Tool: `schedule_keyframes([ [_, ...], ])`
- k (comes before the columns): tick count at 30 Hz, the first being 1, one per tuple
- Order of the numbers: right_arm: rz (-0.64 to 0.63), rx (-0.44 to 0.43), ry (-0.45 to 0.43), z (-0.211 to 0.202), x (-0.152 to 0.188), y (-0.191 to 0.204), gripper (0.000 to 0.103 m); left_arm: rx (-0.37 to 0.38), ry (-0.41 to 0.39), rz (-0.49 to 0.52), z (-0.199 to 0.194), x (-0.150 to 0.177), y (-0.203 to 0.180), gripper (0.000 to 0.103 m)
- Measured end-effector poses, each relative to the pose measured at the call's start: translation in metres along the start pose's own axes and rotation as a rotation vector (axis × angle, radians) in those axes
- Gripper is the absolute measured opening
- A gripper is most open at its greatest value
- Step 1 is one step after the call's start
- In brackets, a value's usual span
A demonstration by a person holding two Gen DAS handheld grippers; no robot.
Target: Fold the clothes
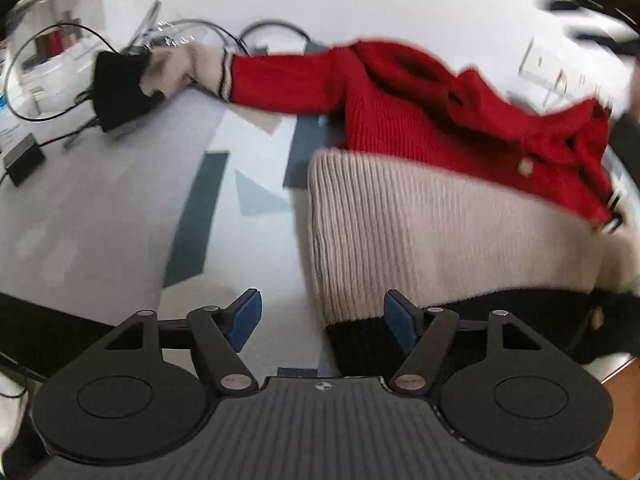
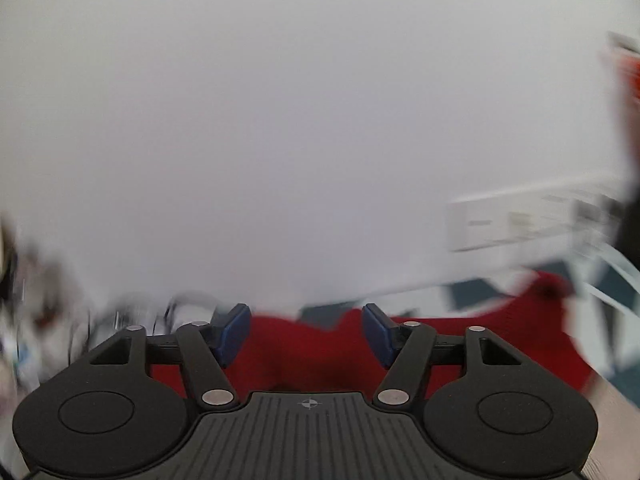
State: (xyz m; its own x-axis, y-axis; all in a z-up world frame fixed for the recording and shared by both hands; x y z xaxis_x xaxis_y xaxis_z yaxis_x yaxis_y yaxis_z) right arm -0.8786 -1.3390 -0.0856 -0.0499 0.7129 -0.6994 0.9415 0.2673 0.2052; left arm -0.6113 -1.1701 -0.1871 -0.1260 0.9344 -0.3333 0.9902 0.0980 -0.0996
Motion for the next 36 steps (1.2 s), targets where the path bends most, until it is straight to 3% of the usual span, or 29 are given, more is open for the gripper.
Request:
schedule_keyframes([
  [3,-0.179,0.059,0.11,0.08,-0.002,0.026,0.058,-0.036,0.061,0.016,0.018,0.002,-0.003,0.069],
  [7,-0.244,0.094,0.224,0.168,-0.001,0.035,0.06,-0.063,0.132,0.023,0.034,-0.001,-0.005,0.069],
  [8,-0.255,0.101,0.258,0.185,0.0,0.035,0.062,-0.062,0.145,0.023,0.035,-0.004,-0.005,0.066],
  [9,-0.274,0.112,0.302,0.202,0.002,0.035,0.062,-0.051,0.151,0.026,0.035,-0.007,-0.006,0.046],
  [10,-0.297,0.124,0.343,0.217,0.004,0.035,0.057,-0.036,0.154,0.027,0.034,-0.01,-0.007,0.031],
  [11,-0.329,0.139,0.372,0.229,0.006,0.037,0.04,-0.024,0.159,0.025,0.033,-0.012,-0.009,0.014],
  [13,-0.373,0.158,0.391,0.238,0.002,0.042,0.009,-0.044,0.165,0.03,0.034,-0.015,-0.013,0.013],
  [16,-0.345,0.166,0.314,0.236,-0.031,0.036,0.007,-0.072,0.163,0.044,0.035,-0.016,-0.021,0.011],
  [20,-0.242,0.224,0.101,0.221,-0.101,0.01,0.007,-0.059,0.172,0.018,0.036,-0.02,-0.022,0.011],
  [24,-0.119,0.296,0.108,0.231,-0.123,-0.02,0.011,-0.021,0.177,-0.009,0.036,-0.022,-0.017,0.011],
  [27,-0.147,0.345,0.116,0.227,-0.109,-0.012,0.048,-0.01,0.174,-0.005,0.034,-0.021,-0.017,0.011],
  [28,-0.19,0.343,0.108,0.223,-0.101,-0.002,0.051,-0.01,0.172,-0.002,0.034,-0.02,-0.018,0.011],
  [29,-0.237,0.33,0.105,0.219,-0.093,0.009,0.051,-0.012,0.169,0.002,0.033,-0.018,-0.019,0.011],
  [31,-0.35,0.219,0.146,0.214,-0.072,0.045,0.051,-0.009,0.166,0.005,0.032,-0.016,-0.022,0.011],
  [34,-0.537,-0.034,0.293,0.215,-0.031,0.111,0.05,-0.003,0.162,0.011,0.03,-0.014,-0.026,0.01],
  [36,-0.702,-0.131,0.37,0.217,0.001,0.158,0.05,0.0,0.157,0.01,0.029,-0.012,-0.027,0.009],
])
Point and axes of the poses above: each gripper's, at about its wrist camera, not at the fingertips, and z roughly the way its jaws point, y to its left, x to its underside, the point moved 6 cm from there along z, roughly the way its jaws point, and after that the axes turned 14 degrees about y, right-handed, at the moved point
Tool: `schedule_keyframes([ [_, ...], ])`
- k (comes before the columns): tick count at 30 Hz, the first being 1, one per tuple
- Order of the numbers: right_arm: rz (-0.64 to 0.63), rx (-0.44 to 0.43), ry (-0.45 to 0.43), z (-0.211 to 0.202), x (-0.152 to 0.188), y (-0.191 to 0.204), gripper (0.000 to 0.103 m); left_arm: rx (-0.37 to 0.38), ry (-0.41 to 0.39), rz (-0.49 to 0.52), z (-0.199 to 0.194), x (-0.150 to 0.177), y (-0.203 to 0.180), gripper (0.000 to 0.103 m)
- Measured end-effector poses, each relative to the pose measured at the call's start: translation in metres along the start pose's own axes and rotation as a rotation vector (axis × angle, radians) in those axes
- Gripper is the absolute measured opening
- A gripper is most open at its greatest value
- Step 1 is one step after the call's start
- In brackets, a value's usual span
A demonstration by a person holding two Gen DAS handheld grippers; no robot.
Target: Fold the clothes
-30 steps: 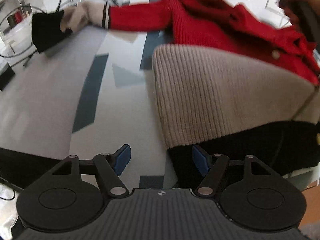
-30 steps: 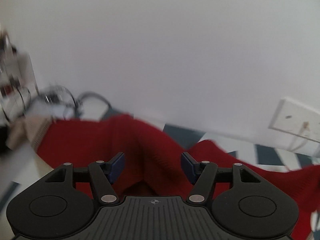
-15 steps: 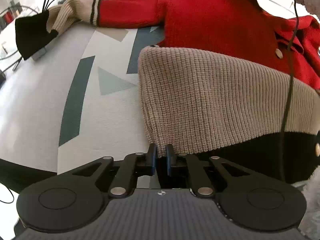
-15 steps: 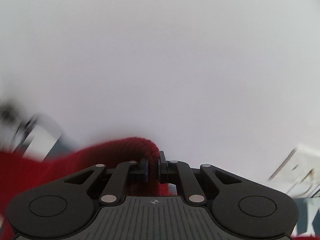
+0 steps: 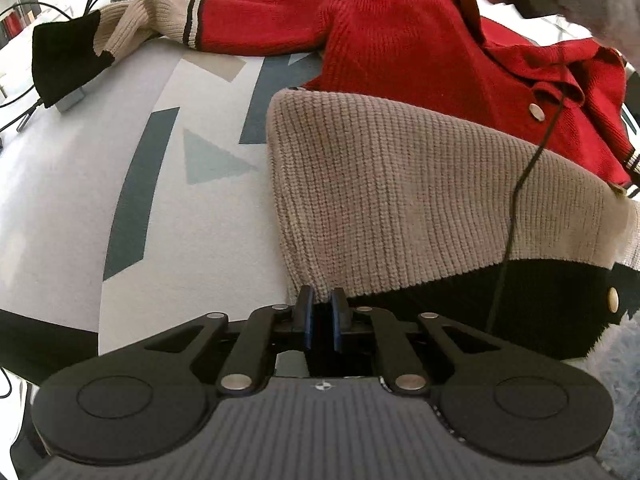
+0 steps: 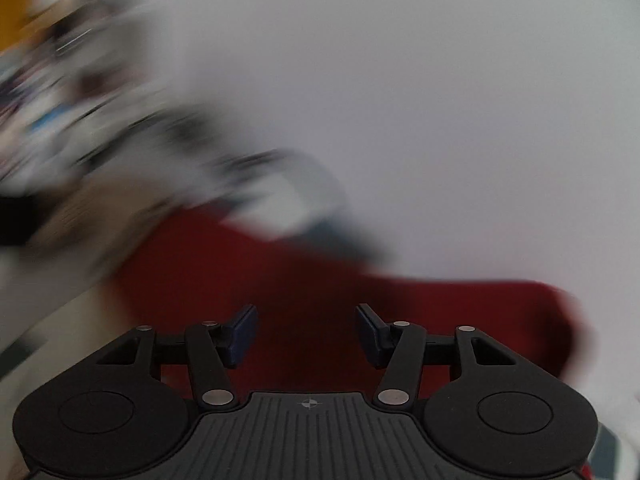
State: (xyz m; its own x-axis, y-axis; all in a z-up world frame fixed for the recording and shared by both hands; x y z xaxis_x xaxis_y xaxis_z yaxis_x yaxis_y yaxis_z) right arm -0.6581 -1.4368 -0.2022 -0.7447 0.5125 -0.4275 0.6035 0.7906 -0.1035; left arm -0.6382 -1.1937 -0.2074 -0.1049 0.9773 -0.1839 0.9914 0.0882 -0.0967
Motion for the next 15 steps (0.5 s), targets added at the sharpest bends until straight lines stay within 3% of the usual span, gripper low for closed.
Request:
schedule_keyframes([
  [2,-0.198,0.011,0.053,0.018,-0.003,0.055,0.054,0.008,-0.005,-0.011,-0.001,0.002,0.001,0.008],
  [4,-0.328,0.072,0.123,0.043,-0.001,0.085,0.055,0.019,-0.014,-0.023,-0.001,0.005,0.002,0.006],
  [6,-0.348,0.136,0.178,0.064,-0.003,0.088,0.045,0.023,-0.025,-0.03,-0.001,0.008,0.002,0.005],
  [8,-0.287,0.099,0.193,0.073,-0.013,0.081,0.014,0.016,-0.039,-0.027,-0.001,0.01,0.001,0.005],
  [12,-0.146,0.078,0.18,0.077,-0.032,0.056,0.01,0.01,-0.051,-0.029,0.0,0.011,0.0,0.005],
  [15,0.066,0.034,0.05,0.061,-0.073,0.024,0.008,0.01,-0.053,-0.039,0.001,0.012,0.002,0.005],
])
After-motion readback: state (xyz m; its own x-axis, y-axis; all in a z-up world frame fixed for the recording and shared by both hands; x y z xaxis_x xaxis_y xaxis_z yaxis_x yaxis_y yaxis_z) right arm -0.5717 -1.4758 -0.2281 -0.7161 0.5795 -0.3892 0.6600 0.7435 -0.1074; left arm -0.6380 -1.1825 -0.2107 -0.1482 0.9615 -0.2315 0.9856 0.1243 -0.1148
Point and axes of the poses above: each gripper's, at about its wrist camera, not at the fingertips, and z roughly the way its jaws point, y to its left, x to its underside, the point moved 6 cm from there along z, roughly the way its jaws point, and after that the axes turned 14 degrees about y, right-handed, at the moved point
